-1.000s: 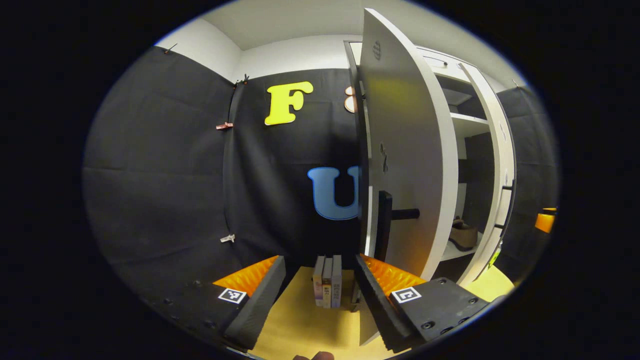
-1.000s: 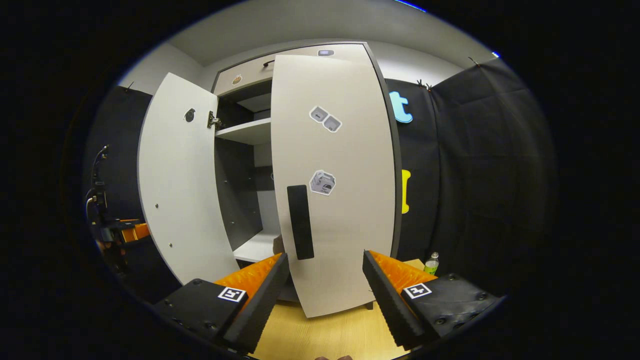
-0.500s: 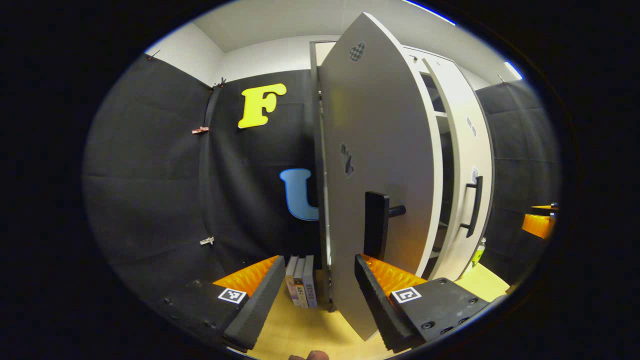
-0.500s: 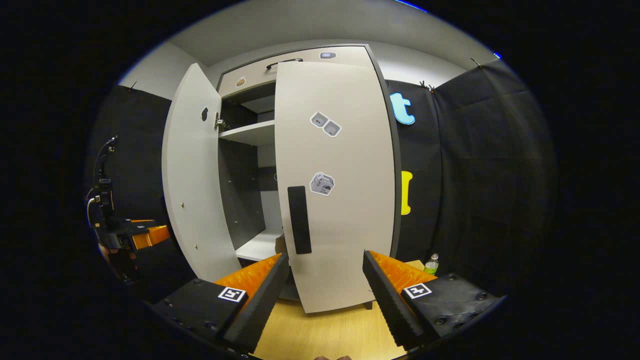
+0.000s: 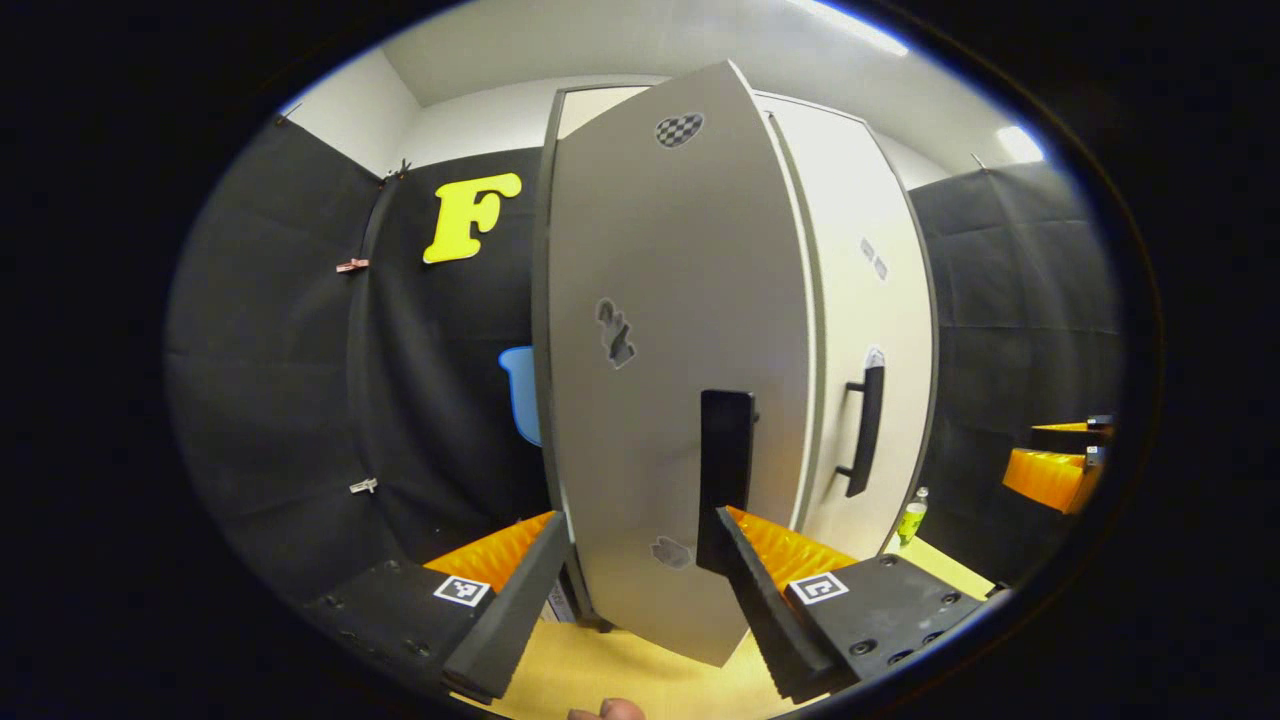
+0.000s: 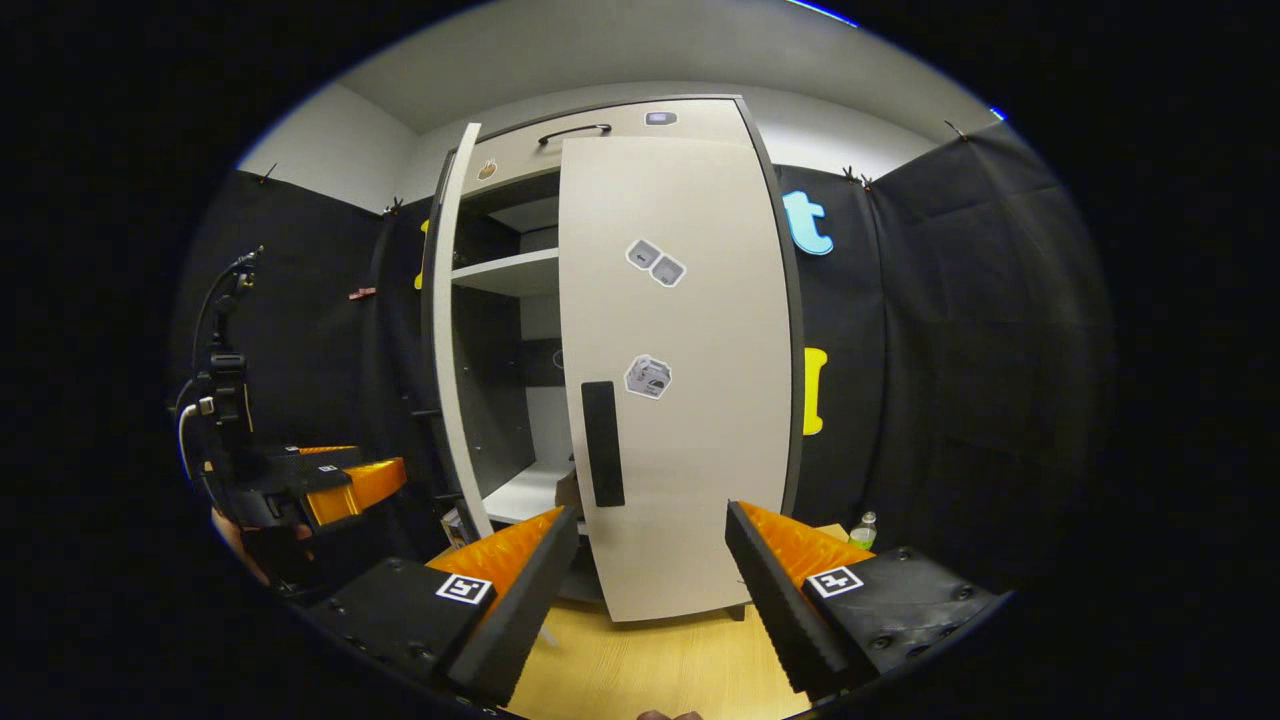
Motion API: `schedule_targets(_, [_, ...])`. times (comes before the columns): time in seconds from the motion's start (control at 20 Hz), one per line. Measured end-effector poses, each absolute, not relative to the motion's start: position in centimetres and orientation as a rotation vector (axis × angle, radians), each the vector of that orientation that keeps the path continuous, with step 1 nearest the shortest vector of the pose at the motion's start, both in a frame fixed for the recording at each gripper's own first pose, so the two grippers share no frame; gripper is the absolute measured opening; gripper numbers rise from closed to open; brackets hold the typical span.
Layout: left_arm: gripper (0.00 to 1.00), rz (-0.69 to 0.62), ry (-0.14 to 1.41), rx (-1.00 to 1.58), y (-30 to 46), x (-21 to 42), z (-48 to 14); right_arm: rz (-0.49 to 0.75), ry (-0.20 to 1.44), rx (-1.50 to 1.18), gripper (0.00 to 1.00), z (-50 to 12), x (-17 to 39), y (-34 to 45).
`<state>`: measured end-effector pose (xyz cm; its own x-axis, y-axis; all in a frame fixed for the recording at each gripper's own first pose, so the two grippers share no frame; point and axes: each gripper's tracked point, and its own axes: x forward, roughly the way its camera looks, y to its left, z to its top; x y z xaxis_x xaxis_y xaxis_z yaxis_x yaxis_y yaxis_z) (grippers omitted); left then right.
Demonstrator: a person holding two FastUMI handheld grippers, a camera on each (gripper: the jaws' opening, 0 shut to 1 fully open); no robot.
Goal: Grab one shoe with the right hand and put it into the shoe cabinet, grab the other shoe with the left hand and put it into the shoe cabinet; then close the right door with the right hand and the left door with the left hand.
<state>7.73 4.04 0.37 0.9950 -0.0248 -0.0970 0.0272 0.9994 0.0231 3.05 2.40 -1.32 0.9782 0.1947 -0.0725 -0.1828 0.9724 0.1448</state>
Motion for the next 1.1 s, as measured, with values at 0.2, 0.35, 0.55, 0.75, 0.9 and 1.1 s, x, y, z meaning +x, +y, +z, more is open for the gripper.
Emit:
schedule_targets(0.2, [0.93,-0.052,0.091,0.022,2.5,6.3,0.3,0.182,0.09,0.126,0.98,-1.4,2.9,2.6])
schedule_targets(0.35, [0.93,-0.056,0.089,0.017,1.7,5.3,0.3,0.168,0.085,0.127,0.98,-1.3,2.5,2.9])
schedule_targets(0.55, [0.93,-0.074,0.076,-0.024,0.7,3.7,0.7,0.164,0.079,0.117,0.98,-1.1,1.9,3.4])
schedule_targets(0.75, [0.93,-0.078,0.069,-0.021,0.6,2.6,1.3,0.159,0.068,0.117,0.98,-0.7,1.2,3.8])
schedule_targets(0.9, [0.93,-0.081,0.059,-0.036,0.5,2.0,1.7,0.155,0.068,0.116,0.98,-0.7,0.9,3.8])
schedule_targets(1.1, [0.93,-0.085,0.052,-0.038,0.4,1.5,2.1,0.152,0.053,0.112,0.98,-0.5,0.2,3.7])
